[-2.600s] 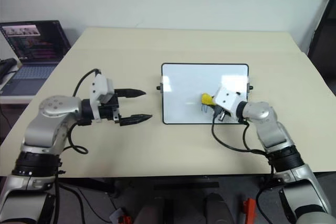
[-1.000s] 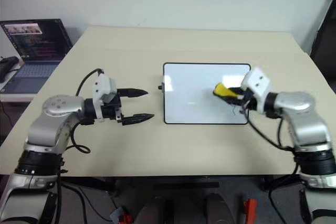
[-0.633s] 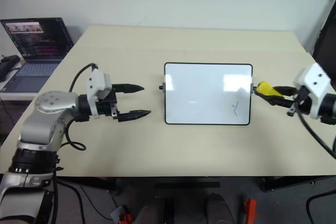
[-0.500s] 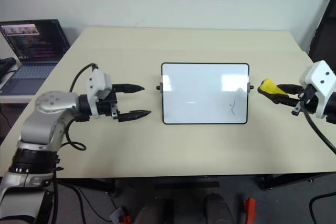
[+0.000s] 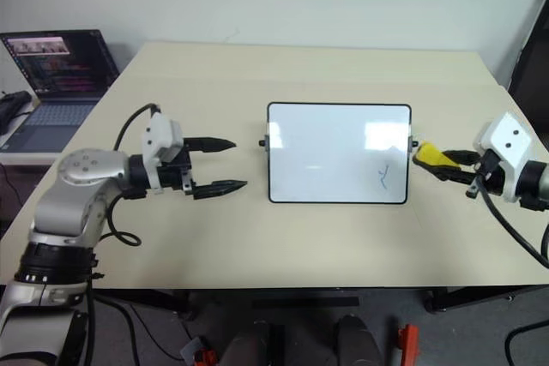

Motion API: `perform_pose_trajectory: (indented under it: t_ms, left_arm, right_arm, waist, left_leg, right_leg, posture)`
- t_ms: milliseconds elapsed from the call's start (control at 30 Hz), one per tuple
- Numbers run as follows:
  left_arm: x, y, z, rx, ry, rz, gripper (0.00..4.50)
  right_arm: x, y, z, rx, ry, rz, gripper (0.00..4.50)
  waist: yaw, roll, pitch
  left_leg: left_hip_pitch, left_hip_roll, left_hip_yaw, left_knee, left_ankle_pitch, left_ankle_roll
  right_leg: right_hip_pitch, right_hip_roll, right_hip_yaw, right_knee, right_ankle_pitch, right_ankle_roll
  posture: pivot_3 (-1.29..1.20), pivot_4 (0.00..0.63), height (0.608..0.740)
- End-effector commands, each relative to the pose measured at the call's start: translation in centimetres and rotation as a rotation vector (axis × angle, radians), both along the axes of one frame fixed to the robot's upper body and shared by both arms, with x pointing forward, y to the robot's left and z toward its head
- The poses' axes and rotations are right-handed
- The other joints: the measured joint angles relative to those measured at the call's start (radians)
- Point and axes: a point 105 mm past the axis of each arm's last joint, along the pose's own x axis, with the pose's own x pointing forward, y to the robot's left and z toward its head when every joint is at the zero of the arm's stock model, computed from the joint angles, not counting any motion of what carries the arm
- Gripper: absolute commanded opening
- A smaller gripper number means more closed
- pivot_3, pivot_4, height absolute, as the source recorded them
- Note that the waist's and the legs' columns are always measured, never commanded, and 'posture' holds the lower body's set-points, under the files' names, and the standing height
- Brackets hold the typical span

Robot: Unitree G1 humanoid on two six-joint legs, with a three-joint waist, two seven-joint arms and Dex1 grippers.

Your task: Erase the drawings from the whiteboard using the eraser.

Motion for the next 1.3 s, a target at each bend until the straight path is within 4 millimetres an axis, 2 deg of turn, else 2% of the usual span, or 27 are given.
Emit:
perform_pose_trajectory:
  t_ms: [33, 367, 767, 1300]
  left_arm:
    - [-0.4, -0.2, 1.0, -0.003, -0.038, -0.018, 4.50]
    - [-0.2, -0.2, 0.9, -0.002, -0.036, -0.018, 4.50]
    - [-0.2, -0.3, 0.9, -0.001, -0.033, -0.018, 4.50]
    - [-0.1, -0.4, 0.9, 0.001, -0.038, -0.025, 4.50]
  right_arm:
    - [-0.5, 0.2, 0.2, -0.035, -0.008, 0.009, 0.81]
    - [-0.8, -0.5, 0.2, -0.046, 0.001, -0.025, 0.81]
    - [-1.6, -1.7, -1.5, -0.106, 0.080, -0.070, 0.81]
    - [-1.4, -1.5, -1.3, -0.094, 0.063, -0.068, 0.81]
  waist:
    - [-0.001, 0.000, 0.000]
    - [-0.001, 0.000, 0.000]
    - [-0.001, 0.000, 0.000]
    - [-0.001, 0.000, 0.000]
  left_leg:
    - [0.000, 0.000, 0.000, 0.000, 0.000, 0.000]
    - [0.000, 0.000, 0.000, 0.000, 0.000, 0.000]
    - [0.000, 0.000, 0.000, 0.001, 0.000, 0.000]
    - [0.000, 0.000, 0.000, 0.001, 0.000, 0.000]
  right_leg:
    - [0.000, 0.000, 0.000, 0.000, 0.000, 0.000]
    - [0.000, 0.000, 0.000, 0.000, 0.000, 0.000]
    - [0.000, 0.000, 0.000, 0.001, 0.000, 0.000]
    - [0.000, 0.000, 0.000, 0.001, 0.000, 0.000]
  posture:
    - [0.00, 0.150, 0.740]
    - [0.00, 0.150, 0.740]
    - [0.00, 0.150, 0.740]
    - [0.00, 0.150, 0.740]
